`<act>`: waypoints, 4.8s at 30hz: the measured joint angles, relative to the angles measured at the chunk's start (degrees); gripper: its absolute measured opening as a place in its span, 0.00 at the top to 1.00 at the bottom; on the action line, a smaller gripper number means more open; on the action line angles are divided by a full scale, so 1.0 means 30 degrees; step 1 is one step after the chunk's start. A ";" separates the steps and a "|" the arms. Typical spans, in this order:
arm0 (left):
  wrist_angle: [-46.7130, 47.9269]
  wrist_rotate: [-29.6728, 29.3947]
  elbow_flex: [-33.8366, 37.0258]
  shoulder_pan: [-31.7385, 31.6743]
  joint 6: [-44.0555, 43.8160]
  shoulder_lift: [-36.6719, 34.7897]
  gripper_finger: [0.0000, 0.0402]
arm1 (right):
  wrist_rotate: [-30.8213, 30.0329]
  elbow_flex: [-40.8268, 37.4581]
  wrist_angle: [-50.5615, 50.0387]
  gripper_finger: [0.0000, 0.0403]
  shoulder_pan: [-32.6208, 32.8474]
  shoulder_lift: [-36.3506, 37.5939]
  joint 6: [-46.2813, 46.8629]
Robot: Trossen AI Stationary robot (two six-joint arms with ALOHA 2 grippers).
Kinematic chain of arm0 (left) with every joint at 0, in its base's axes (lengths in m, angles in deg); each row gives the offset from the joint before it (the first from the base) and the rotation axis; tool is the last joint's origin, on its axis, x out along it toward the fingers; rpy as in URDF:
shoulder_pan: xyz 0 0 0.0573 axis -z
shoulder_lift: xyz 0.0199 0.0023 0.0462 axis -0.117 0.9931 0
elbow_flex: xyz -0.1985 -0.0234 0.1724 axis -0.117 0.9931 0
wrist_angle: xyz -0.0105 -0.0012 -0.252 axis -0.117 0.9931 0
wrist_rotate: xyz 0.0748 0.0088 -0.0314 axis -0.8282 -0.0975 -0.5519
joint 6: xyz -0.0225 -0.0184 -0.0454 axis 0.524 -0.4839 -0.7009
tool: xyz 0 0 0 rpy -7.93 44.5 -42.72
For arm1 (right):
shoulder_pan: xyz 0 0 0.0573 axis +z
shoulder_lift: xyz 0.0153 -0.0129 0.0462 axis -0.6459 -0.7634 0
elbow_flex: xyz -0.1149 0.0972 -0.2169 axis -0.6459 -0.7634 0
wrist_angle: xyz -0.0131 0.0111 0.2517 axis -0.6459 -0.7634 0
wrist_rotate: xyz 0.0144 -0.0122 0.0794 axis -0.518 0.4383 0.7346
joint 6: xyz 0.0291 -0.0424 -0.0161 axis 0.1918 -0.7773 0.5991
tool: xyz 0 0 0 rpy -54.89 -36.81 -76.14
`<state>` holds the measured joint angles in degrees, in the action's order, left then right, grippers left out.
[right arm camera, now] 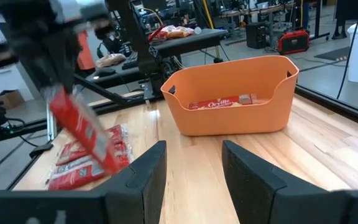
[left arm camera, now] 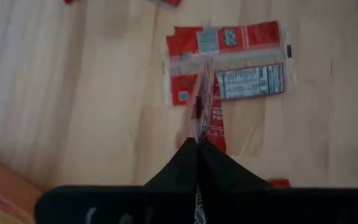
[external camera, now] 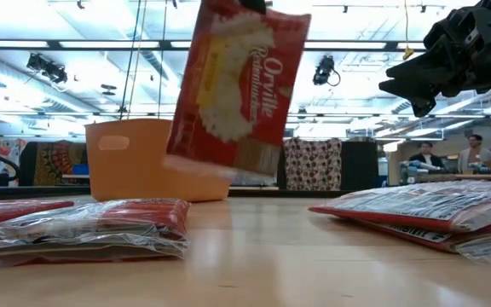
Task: Sort popcorn bags into baskets
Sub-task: Stack the popcorn pack on top of the other popcorn into the orange bin
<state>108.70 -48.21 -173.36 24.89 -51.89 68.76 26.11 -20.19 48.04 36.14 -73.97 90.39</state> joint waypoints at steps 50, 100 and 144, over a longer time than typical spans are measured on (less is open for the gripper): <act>1.0167 -0.1150 0.2027 -0.4867 1.1949 -0.5237 0.98 | -0.0044 0.0000 -0.0010 0.60 0.0007 -0.0022 -0.0080; 0.4471 0.4873 0.5158 -1.2524 1.5086 -0.2872 0.97 | 0.0175 0.0000 -0.0010 0.60 0.0007 -0.0022 0.0000; -0.1609 -0.0920 0.5209 -0.4771 0.6936 -0.2807 0.71 | -0.1129 0.0439 -0.2720 0.60 0.1078 -0.0530 -0.0939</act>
<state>103.88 -50.97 -157.73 10.58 -31.08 60.34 22.73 -18.87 39.88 39.37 -75.56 87.57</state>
